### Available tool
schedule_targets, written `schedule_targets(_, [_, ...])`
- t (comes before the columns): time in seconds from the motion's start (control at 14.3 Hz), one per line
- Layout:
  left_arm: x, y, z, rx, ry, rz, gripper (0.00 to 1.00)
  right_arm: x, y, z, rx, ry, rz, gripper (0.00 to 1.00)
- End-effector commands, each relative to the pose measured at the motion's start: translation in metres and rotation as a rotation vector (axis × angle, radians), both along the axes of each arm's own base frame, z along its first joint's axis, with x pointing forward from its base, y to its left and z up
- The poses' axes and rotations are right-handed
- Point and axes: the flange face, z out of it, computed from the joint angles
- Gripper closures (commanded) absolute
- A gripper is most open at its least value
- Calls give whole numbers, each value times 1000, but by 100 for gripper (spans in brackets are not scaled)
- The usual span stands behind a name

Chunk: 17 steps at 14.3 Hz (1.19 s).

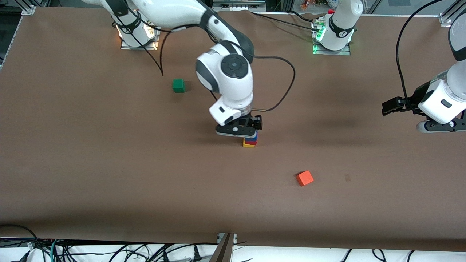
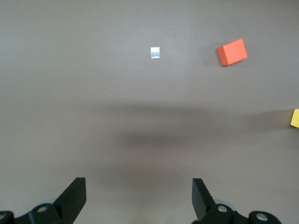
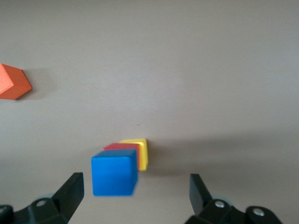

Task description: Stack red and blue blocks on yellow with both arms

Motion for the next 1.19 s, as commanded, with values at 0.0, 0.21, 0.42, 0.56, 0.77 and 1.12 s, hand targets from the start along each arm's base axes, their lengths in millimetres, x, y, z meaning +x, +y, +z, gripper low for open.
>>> schedule_targets(0.0, [-2, -1, 6, -9, -12, -20, 0, 5, -46, 60, 16, 71, 73, 0])
schedule_targets(0.21, [-1, -2, 9, -9, -19, -20, 0, 10, -123, 117, 21, 178, 140, 0])
schedule_targets(0.42, [3, -4, 6, -13, -18, -18, 0, 1, -222, 166, 13, 237, 217, 0])
schedule_targets(0.56, [3, -4, 6, -11, -18, -15, 0, -21, -270, 179, 5, 245, 249, 0])
schedule_targets(0.77, [3, -5, 7, -12, -19, -13, 0, -57, -333, 197, -73, 228, 233, 0])
schedule_targets(1.12, [3, -5, 7, -13, -19, -13, 0, -75, -424, 208, -55, 211, 227, 0])
